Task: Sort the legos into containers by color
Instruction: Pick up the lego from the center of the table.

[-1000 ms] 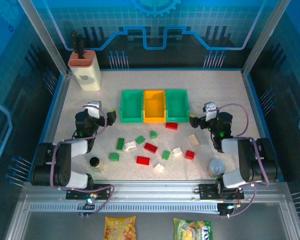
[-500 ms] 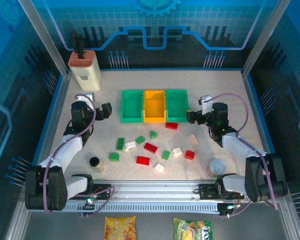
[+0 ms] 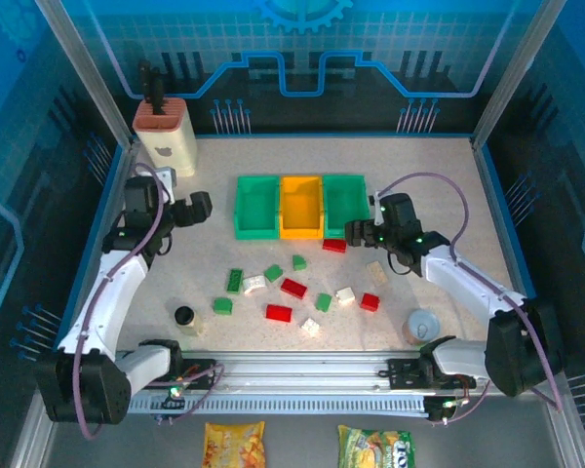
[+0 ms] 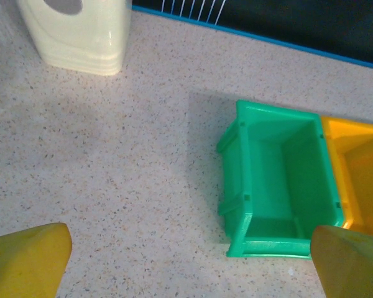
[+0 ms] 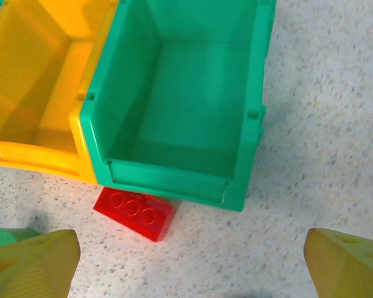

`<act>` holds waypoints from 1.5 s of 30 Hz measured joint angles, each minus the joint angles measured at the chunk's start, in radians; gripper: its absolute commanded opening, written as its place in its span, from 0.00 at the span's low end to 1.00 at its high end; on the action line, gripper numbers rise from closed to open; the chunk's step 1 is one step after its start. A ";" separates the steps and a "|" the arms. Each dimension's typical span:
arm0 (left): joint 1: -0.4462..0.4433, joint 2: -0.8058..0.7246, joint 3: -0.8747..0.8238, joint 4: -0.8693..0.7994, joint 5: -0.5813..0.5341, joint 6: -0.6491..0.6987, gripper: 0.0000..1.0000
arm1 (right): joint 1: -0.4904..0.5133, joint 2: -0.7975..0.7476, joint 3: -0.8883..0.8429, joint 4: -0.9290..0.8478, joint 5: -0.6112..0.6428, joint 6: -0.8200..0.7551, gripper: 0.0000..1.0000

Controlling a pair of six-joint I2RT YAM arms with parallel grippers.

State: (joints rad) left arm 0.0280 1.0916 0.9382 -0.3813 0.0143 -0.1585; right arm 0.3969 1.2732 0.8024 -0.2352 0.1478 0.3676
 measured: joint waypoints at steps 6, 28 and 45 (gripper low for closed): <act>0.000 -0.020 0.039 -0.033 0.017 0.053 0.99 | 0.120 0.093 0.053 -0.090 0.100 0.158 0.95; 0.000 -0.034 -0.031 0.022 0.055 0.110 0.99 | 0.325 0.485 0.279 -0.235 0.344 0.565 0.90; 0.000 -0.063 -0.045 0.028 0.054 0.116 0.99 | 0.330 0.589 0.295 -0.145 0.398 0.586 0.85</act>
State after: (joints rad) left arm 0.0277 1.0283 0.8928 -0.3534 0.0685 -0.0422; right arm 0.7269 1.8618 1.0973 -0.3798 0.5457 0.9535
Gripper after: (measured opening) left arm 0.992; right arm 0.868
